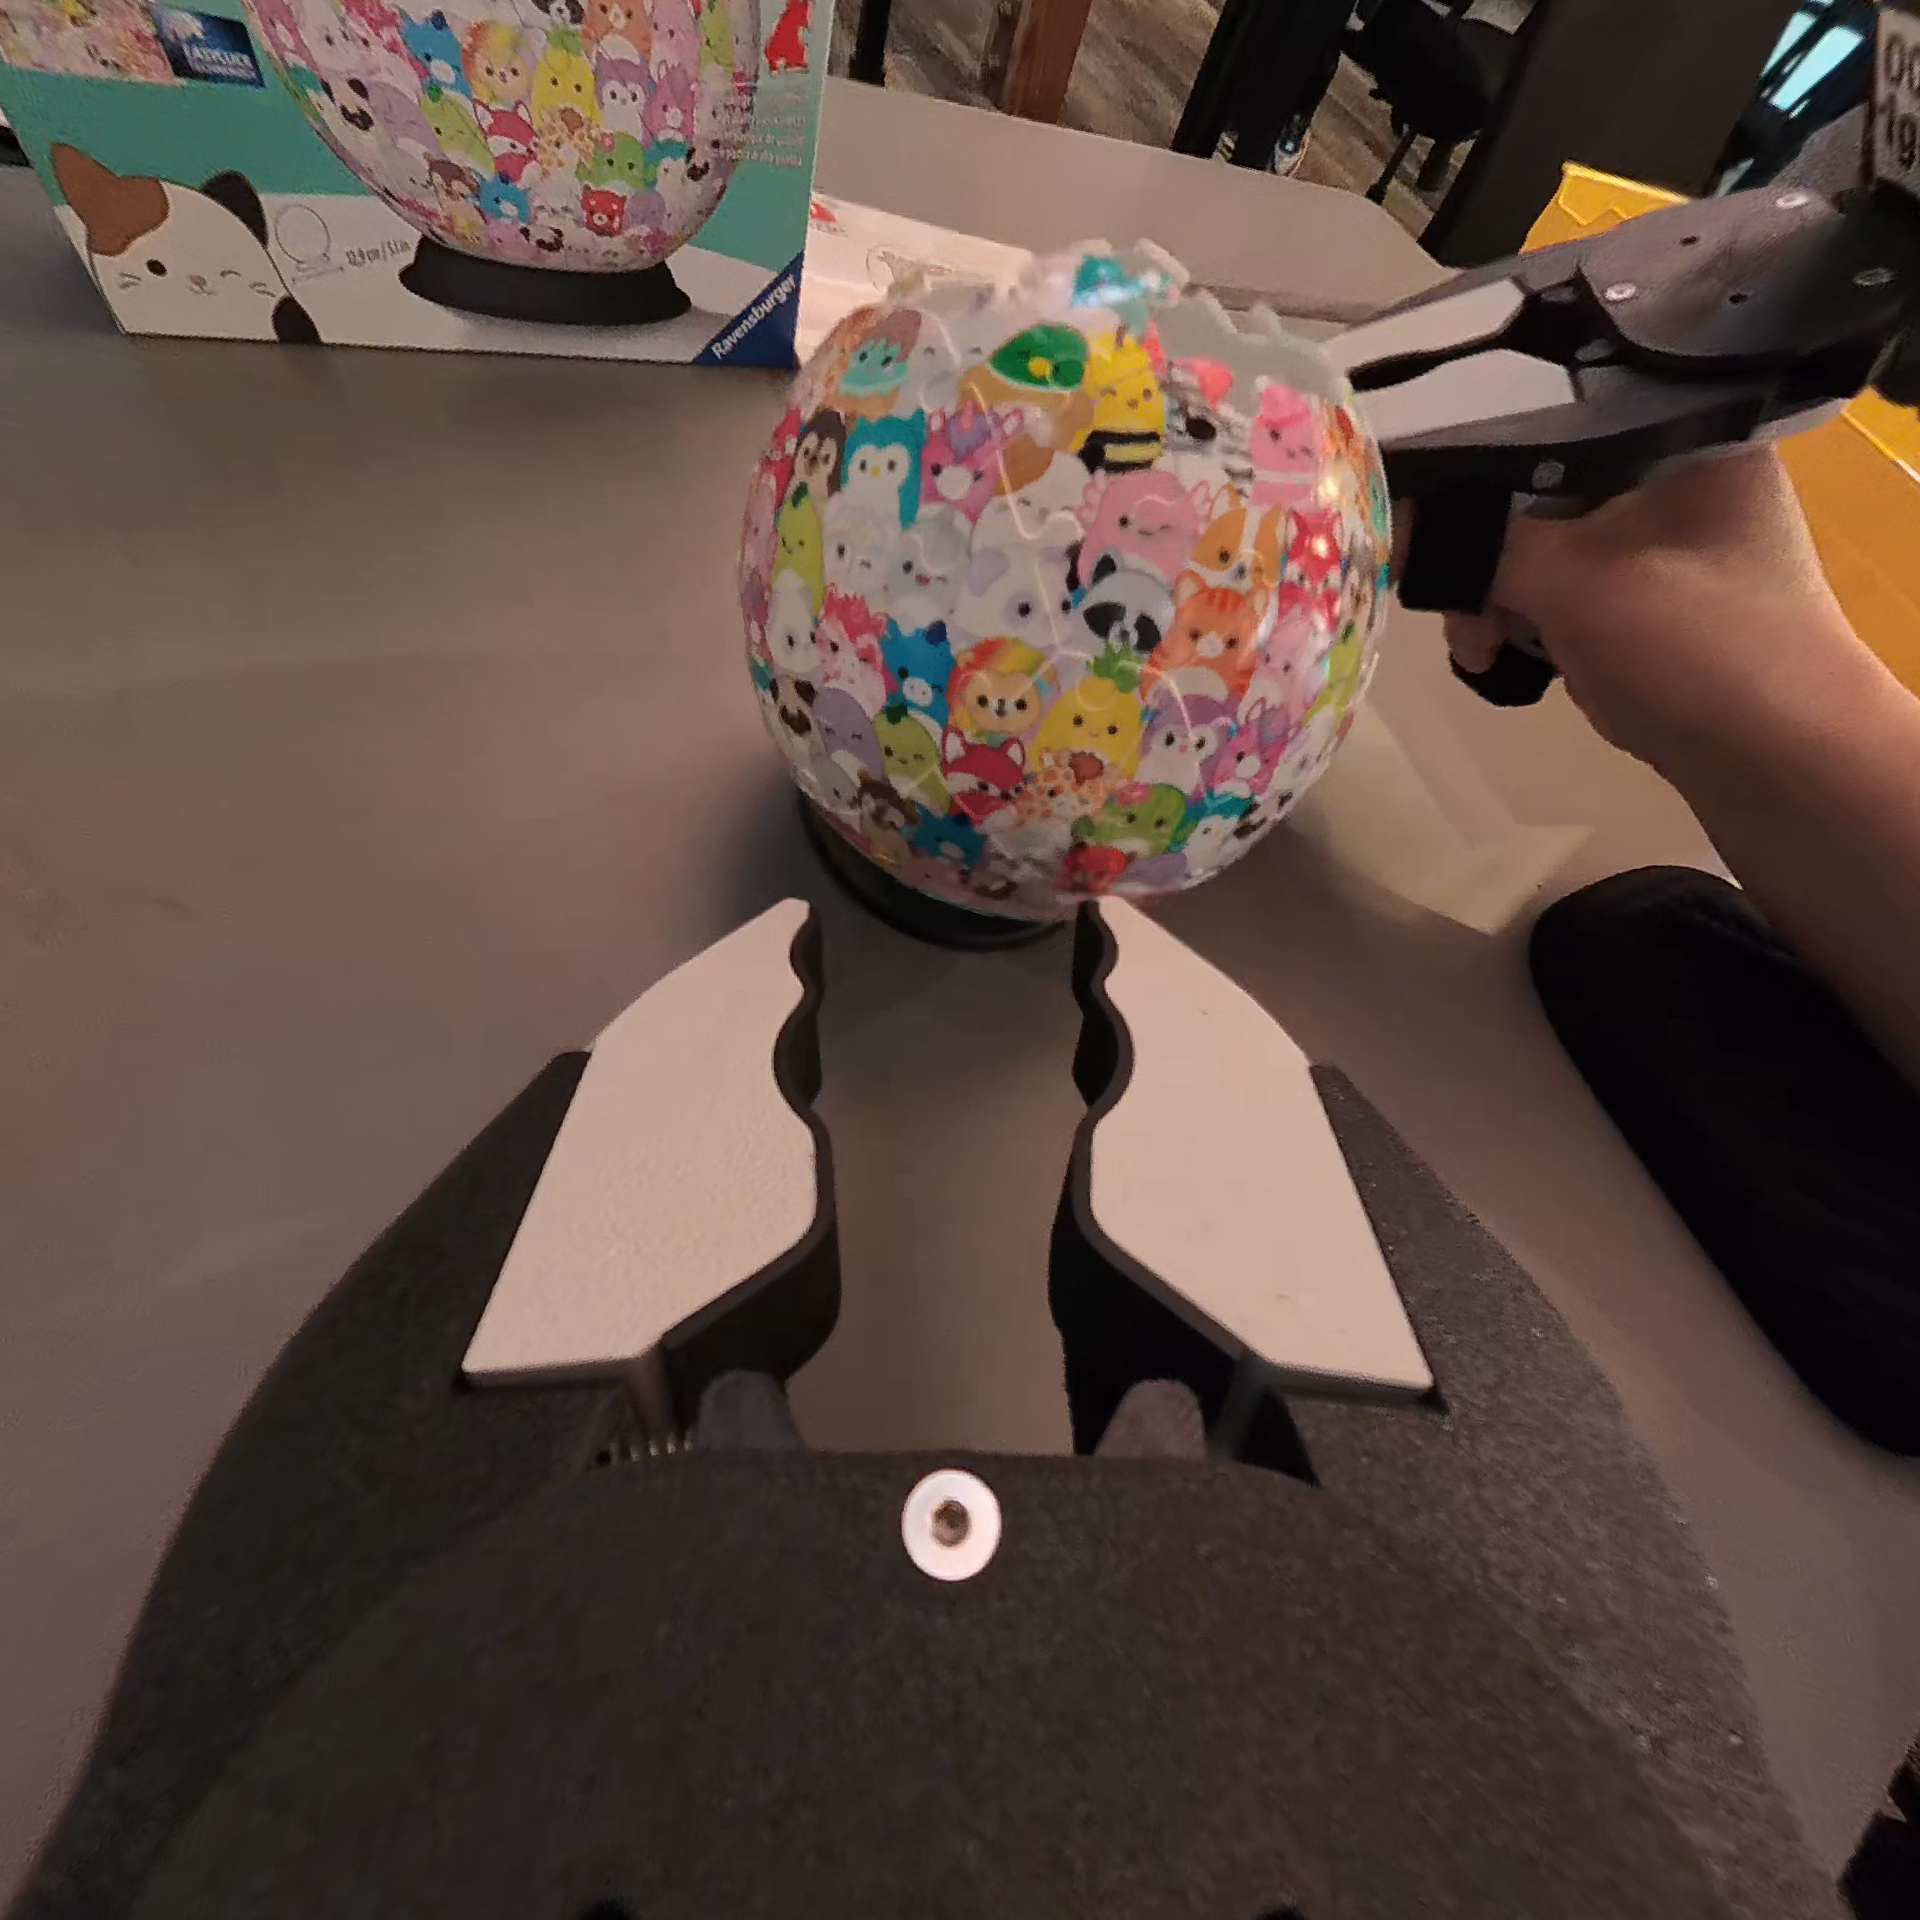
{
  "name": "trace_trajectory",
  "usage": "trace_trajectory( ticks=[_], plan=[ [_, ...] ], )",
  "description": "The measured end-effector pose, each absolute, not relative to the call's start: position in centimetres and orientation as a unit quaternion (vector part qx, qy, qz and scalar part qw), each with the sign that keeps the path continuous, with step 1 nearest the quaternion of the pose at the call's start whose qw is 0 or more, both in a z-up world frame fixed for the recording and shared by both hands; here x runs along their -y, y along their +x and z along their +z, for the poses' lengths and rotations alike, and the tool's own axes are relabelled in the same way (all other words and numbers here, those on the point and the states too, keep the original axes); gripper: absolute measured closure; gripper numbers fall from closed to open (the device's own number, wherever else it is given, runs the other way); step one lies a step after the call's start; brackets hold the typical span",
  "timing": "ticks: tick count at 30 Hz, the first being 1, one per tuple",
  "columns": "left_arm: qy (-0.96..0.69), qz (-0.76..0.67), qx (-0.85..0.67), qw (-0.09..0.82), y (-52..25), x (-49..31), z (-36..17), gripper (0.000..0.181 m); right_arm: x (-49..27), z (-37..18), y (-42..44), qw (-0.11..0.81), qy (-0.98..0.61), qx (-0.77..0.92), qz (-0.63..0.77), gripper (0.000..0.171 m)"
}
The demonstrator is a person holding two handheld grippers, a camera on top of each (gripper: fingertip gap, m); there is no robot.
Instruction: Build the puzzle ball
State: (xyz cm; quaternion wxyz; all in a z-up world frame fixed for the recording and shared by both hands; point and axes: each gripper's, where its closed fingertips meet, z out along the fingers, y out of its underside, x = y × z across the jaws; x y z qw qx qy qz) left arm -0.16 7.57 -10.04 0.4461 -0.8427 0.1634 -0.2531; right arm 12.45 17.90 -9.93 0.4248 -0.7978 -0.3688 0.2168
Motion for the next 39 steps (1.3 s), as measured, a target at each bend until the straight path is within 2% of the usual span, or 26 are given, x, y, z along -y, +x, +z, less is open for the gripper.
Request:
trace_trajectory(
  ticks=[6, 11, 14, 22, 26, 28, 30, 32, 35, 39],
  plan=[
    [-0.846, -0.297, -0.19, 0.401, 0.2, -2.3, -10.9, 0.136, -14.0, -10.7, 16.1, 0.387, -0.833, 0.359, 0.167, 0.168],
    [-0.856, -0.252, -0.225, 0.392, -0.7, 1.4, -11.8, 0.138, -7.2, -11.6, 17.2, 0.408, -0.784, 0.467, 0.005, 0.168],
    [-0.858, -0.237, -0.23, 0.393, -0.9, 1.9, -11.8, 0.138, -4.5, -13.0, 15.9, 0.396, -0.762, 0.512, -0.039, 0.168],
    [-0.859, -0.249, -0.216, 0.392, -1.7, 2.5, -11.6, 0.137, 0.3, -12.7, 14.3, 0.335, -0.773, 0.517, 0.151, 0.147],
    [-0.848, -0.27, -0.216, 0.402, -0.5, 1.1, -10.9, 0.138, -5.7, -8.2, 15.8, 0.412, -0.74, 0.486, 0.216, 0.147],
    [-0.843, -0.267, -0.221, 0.412, 0.6, -0.4, -10.6, 0.137, -9.3, -8.0, 15.2, 0.434, -0.699, 0.515, 0.239, 0.139],
    [-0.833, -0.265, -0.221, 0.432, 1.7, -1.9, -9.9, 0.134, -11.3, -9.0, 14.2, 0.426, -0.666, 0.554, 0.261, 0.135],
    [-0.823, -0.262, -0.22, 0.454, 2.4, -3.0, -9.2, 0.125, -12.8, -10.5, 13.4, 0.41, -0.65, 0.59, 0.248, 0.117],
    [-0.813, -0.235, -0.227, 0.483, 2.6, -4.5, -8.6, 0.1, -14.2, -12.3, 12.0, 0.388, -0.627, 0.638, 0.224, 0.106],
    [-0.803, -0.219, -0.239, 0.499, 2.8, -5.7, -7.9, 0.097, -15.0, -14.3, 11.0, 0.353, -0.613, 0.677, 0.206, 0.094]
  ],
)
